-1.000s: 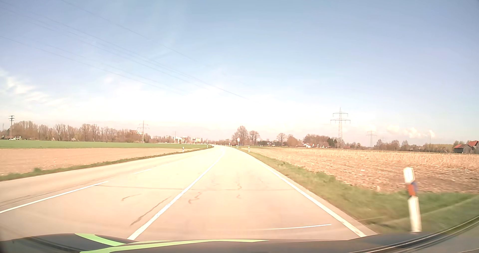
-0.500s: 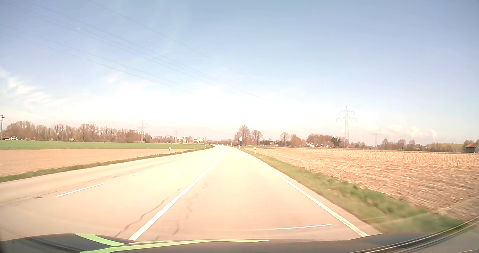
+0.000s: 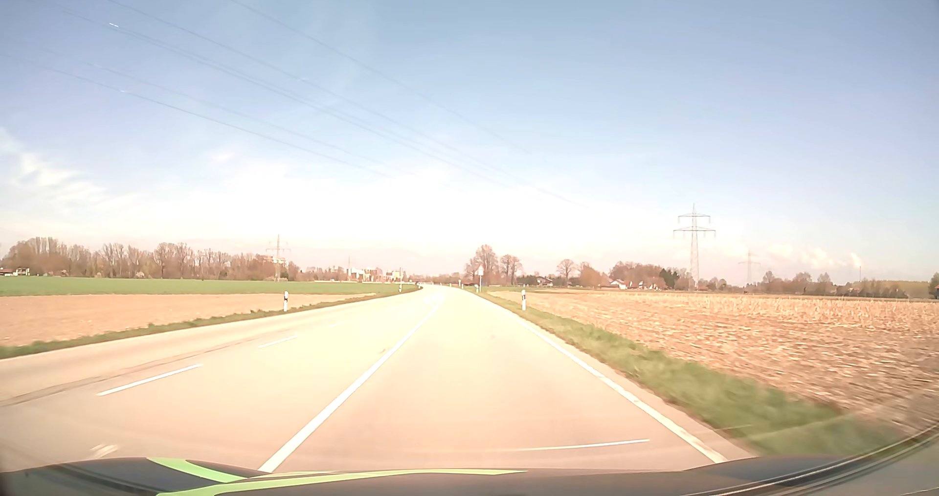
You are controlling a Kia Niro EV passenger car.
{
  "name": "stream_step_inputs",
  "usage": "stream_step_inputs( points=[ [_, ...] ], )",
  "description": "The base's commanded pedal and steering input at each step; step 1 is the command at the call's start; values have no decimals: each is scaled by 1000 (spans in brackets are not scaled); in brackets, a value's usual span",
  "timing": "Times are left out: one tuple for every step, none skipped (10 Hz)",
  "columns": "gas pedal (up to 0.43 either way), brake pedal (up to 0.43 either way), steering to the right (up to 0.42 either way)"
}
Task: Follow the waypoints while adhering to traffic rules and regulations
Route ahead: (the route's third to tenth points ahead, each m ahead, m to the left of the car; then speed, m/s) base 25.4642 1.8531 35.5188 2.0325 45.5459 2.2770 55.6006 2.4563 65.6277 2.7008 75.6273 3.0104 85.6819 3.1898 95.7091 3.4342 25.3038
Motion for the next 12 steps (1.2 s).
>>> stream_step_inputs(
  points=[
    [197,0,-3],
    [209,0,-3],
    [209,0,-2],
    [209,0,-2],
    [209,0,-1],
    [209,0,-1],
    [209,0,-1],
    [209,0,-1],
    [209,0,-1],
    [209,0,-1],
    [209,0,-1],
    [209,0,-1]
  ],
)
